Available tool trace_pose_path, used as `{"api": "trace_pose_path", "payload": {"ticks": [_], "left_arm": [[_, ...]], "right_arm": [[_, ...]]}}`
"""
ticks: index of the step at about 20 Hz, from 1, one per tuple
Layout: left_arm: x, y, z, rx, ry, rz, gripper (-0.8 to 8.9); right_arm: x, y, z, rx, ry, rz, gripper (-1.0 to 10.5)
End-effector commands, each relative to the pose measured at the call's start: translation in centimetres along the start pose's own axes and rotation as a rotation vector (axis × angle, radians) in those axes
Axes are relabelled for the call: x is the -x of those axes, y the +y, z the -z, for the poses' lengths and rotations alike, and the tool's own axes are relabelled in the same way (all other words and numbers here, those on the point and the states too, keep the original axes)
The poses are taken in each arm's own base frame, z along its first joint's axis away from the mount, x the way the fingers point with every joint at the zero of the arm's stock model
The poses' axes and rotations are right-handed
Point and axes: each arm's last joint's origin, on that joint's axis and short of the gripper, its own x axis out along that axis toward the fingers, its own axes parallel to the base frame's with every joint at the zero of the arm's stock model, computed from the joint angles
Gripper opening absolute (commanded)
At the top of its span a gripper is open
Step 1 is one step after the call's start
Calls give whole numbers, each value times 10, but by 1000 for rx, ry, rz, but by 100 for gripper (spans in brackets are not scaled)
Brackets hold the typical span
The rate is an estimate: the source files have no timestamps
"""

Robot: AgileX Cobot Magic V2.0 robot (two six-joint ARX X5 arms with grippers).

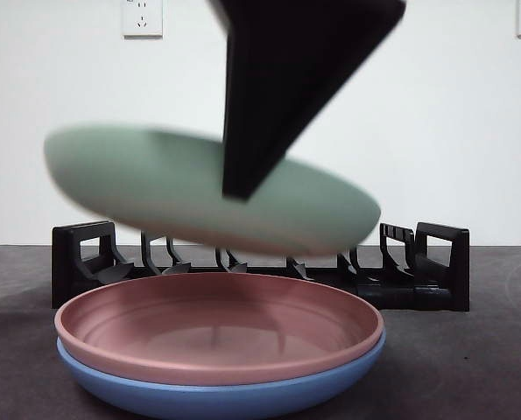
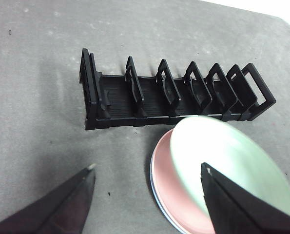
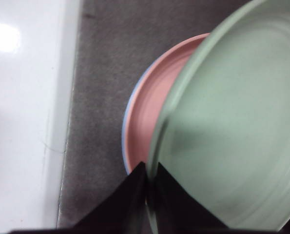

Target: Place the plate

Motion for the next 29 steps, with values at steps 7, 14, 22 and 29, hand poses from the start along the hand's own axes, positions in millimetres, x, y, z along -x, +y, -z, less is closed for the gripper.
{"api": "trace_pose_path", "payload": {"ticks": [7,14,22,29], "left_arm": [[3,-2,-4,-6,-24,6,345],[3,-2,-4,-5,-23,6,345],[3,-2,-4,-5,-21,6,345],[3,-2,-4,-6,-23,6,345]], "right_arm": [[-33,7,-10,63,76,-74,14],[-40,8,-10,61,94,-115,16],[-39,10,-6,60,119,-153,106],[-22,8,-6,-49,53,-146,262]]}}
